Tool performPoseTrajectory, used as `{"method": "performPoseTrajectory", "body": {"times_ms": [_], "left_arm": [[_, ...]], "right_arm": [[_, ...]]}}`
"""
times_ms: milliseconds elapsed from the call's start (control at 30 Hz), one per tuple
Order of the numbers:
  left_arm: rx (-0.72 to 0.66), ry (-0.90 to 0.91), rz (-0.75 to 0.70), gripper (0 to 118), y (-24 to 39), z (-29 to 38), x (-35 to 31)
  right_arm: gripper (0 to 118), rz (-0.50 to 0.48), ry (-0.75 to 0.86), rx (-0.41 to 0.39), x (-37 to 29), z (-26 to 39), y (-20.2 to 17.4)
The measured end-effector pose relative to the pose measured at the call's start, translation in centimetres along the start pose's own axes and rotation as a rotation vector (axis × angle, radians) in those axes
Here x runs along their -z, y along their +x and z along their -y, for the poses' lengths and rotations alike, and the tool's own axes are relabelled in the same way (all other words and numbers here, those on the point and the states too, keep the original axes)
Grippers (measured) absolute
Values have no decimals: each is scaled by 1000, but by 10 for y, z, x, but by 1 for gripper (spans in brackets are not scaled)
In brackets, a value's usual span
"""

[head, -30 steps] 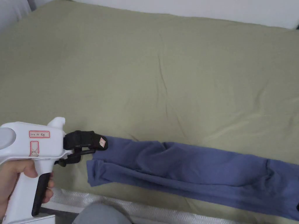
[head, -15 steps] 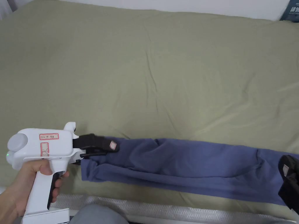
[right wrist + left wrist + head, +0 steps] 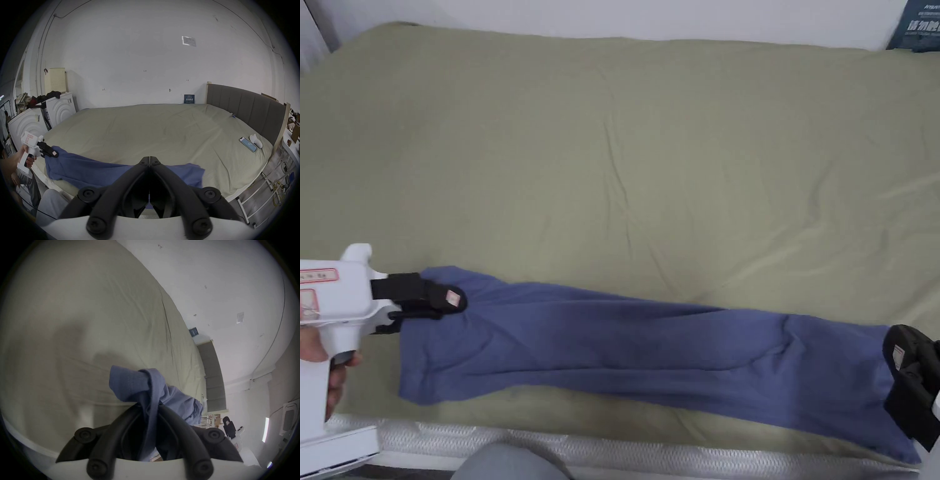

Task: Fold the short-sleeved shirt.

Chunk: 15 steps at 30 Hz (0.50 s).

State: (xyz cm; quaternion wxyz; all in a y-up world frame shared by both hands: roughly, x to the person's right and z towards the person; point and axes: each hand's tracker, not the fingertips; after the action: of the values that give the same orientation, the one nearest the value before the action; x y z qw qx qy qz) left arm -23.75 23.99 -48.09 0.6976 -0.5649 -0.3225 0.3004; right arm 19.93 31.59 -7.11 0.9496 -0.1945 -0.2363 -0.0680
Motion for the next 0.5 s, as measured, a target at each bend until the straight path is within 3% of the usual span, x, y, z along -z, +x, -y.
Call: {"method": "performPoseTrajectory", "body": {"times_ms": [33,67,200,300,333,500], "left_arm": [[8,18,-31,4,2,-2,-7],[200,138,-202,4,2,-13,-17],[223,88,-225,4,37,-2,-17],[330,73,-319,4,80,10,-12],[308,30,-273,4,97,20,-6],[484,10,-337,4,176,59,21]], "right_arm": [[0,-8,-1,4,0,0,1],[0,-13,-1,6,1,1,1],[0,-20,-5,15,2,2,4],[0,-28,-1,24,-1,3,9],[0,-29,1,24,-2,3,12],[0,-23,2,61,-7,9,28]]}}
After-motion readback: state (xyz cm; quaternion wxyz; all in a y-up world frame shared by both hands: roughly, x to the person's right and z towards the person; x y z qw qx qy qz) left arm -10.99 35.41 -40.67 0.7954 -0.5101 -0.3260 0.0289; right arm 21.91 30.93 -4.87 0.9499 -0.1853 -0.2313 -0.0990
